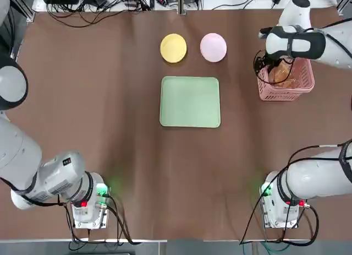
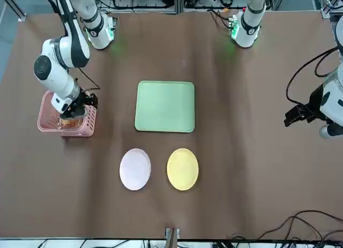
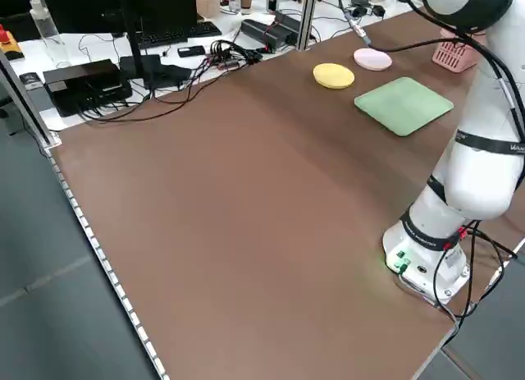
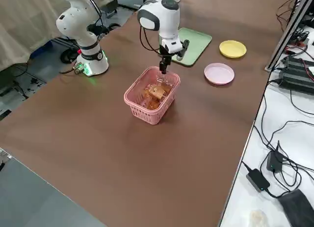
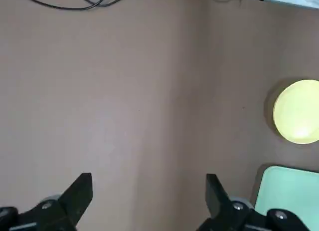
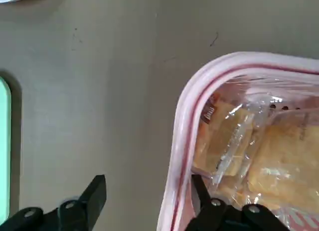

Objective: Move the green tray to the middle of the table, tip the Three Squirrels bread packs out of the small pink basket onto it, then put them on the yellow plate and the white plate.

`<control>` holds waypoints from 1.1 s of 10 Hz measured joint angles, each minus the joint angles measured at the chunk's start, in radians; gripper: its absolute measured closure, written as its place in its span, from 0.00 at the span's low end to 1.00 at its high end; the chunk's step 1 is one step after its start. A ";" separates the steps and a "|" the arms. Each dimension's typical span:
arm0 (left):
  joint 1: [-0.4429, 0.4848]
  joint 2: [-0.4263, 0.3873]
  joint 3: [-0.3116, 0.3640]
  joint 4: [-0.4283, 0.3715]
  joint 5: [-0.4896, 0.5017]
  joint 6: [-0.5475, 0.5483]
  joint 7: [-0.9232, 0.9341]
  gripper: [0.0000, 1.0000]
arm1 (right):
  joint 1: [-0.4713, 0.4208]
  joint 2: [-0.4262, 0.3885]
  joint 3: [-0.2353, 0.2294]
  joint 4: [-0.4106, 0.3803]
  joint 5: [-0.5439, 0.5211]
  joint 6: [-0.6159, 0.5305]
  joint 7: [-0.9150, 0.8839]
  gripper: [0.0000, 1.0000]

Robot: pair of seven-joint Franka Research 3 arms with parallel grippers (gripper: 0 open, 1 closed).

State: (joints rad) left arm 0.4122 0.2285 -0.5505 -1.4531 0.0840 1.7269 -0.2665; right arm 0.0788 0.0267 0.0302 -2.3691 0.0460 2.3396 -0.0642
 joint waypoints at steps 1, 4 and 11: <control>0.001 0.000 0.000 -0.008 0.000 0.018 0.000 0.00 | 0.000 0.013 -0.002 -0.001 0.000 0.006 0.000 0.23; 0.004 -0.001 -0.001 -0.029 0.000 0.060 0.000 0.00 | -0.006 0.054 -0.009 -0.002 0.000 0.018 0.000 0.24; 0.019 -0.006 -0.003 -0.029 -0.002 0.061 0.001 0.00 | -0.016 0.073 -0.014 -0.002 0.000 0.018 -0.020 0.58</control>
State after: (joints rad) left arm 0.4316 0.2222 -0.5531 -1.4825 0.0817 1.7879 -0.2657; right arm 0.0632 0.0998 0.0158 -2.3710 0.0456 2.3576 -0.0846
